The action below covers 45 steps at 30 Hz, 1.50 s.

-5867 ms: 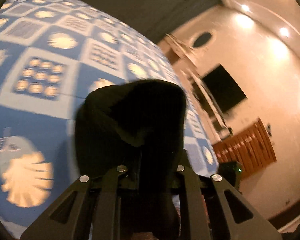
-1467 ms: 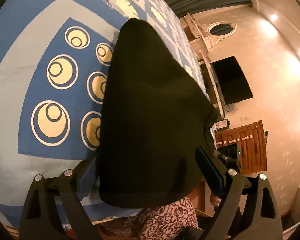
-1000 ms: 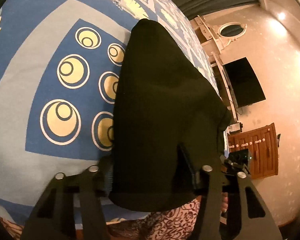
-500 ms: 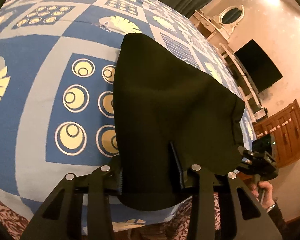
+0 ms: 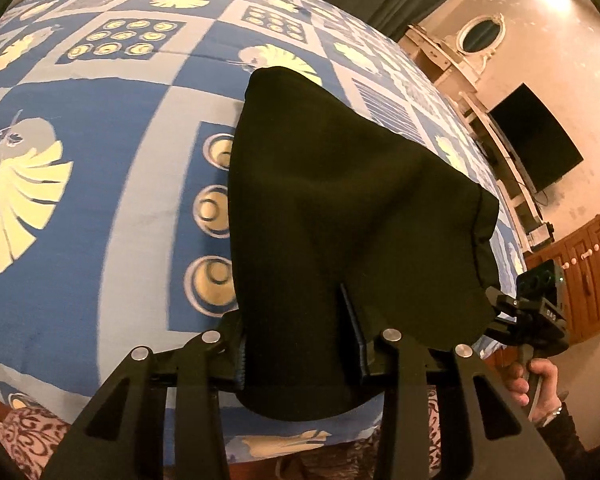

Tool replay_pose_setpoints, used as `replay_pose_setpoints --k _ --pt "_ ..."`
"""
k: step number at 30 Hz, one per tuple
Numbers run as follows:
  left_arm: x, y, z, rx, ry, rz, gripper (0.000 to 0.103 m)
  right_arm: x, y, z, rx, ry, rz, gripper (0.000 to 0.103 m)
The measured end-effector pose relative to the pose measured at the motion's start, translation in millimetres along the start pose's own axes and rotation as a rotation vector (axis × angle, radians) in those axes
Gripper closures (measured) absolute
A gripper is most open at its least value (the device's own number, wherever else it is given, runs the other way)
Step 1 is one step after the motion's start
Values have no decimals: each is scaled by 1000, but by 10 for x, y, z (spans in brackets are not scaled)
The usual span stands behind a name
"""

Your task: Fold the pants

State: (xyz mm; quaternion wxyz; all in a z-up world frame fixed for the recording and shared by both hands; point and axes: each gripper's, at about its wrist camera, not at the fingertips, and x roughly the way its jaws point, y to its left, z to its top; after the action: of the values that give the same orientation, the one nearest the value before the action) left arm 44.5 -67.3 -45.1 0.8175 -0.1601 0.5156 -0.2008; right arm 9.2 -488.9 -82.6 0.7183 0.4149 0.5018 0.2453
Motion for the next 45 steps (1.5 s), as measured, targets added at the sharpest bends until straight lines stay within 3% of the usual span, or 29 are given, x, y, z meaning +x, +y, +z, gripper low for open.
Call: replay_pose_setpoints --k 21,25,28,31,34,39,45 --pt "-307 639 103 -84 -52 41 64 707 336 132 -42 87 31 51" --pt "-322 775 100 -90 -48 -68 60 714 333 135 -28 78 30 48" --pt "-388 1017 25 -153 -58 -223 55 644 356 137 -17 83 33 39" --pt "-527 1187 -2 -168 -86 -280 54 524 371 183 -10 62 35 28" --pt "-689 1311 94 -159 -152 -289 42 481 345 302 -2 32 30 25" --pt "-533 1376 475 -151 -158 -294 41 539 338 634 1 -69 38 15" --pt "-131 1299 1001 -101 -134 -302 41 887 373 1046 -3 -21 43 11"
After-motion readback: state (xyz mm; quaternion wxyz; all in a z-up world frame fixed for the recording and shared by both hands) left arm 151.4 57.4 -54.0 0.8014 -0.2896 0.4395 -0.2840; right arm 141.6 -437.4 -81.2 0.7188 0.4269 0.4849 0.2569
